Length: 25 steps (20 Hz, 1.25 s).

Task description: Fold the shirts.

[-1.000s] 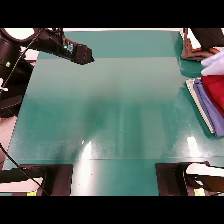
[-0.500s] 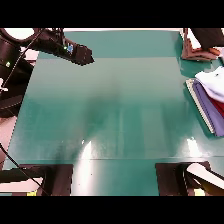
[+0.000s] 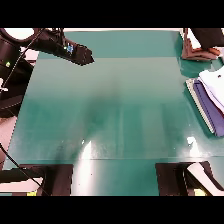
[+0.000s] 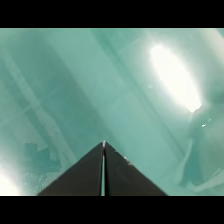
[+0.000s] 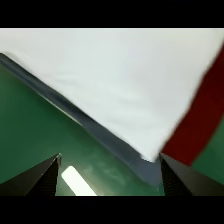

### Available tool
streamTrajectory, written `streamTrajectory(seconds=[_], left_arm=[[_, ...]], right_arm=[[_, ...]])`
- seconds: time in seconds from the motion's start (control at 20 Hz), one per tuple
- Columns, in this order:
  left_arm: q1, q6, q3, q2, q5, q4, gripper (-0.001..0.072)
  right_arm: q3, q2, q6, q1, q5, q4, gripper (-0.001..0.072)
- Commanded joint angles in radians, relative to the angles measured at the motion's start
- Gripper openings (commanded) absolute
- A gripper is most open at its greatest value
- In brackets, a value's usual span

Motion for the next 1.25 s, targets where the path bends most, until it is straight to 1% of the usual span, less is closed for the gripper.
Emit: streamTrajectory(seconds=[0.0,0.05,0.25,0.35,0.4,0.45,0.5,0.55,0.6,0.75,1.2], left_arm=[[0.000,0.002,0.000,0.000,0.003,-0.003,0.0027],[0.000,0.002,0.000,0.000,0.005,-0.003,0.0027],[0.000,0.010,0.000,0.000,0.012,0.034,0.0027],[0.000,0.009,0.000,0.000,0.017,0.032,0.0027],[0.000,0.009,0.000,0.000,0.021,0.032,0.0027],[0.000,0.009,0.000,0.000,0.020,0.032,0.0027],[0.000,0.009,0.000,0.000,0.020,0.032,0.0027],[0.000,0.009,0.000,0.000,0.020,0.032,0.0027],[0.000,0.009,0.000,0.000,0.020,0.032,0.0027],[0.000,0.009,0.000,0.000,0.020,0.032,0.0027],[0.000,0.009,0.000,0.000,0.020,0.032,0.0027]], right_arm=[[0.060,0.058,0.007,0.169,-0.068,0.227,0.0708],[0.068,0.064,0.007,0.272,-0.087,0.251,0.0709],[0.078,0.049,0.007,0.671,-0.126,0.243,0.0705],[0.078,0.019,0.006,0.832,-0.139,0.241,0.0662],[0.078,0.002,0.006,0.898,-0.149,0.241,0.0594],[0.078,-0.015,0.005,0.959,-0.154,0.241,0.0446],[0.078,-0.031,0.002,1.009,-0.154,0.241,0.0258],[0.078,-0.047,-0.006,1.052,-0.154,0.241,0.0051],[0.078,-0.059,-0.009,1.083,-0.157,0.241,0.0016],[0.078,-0.079,-0.009,1.133,-0.183,0.242,0.0016],[0.078,-0.079,-0.009,1.137,-0.193,0.243,0.0016]])
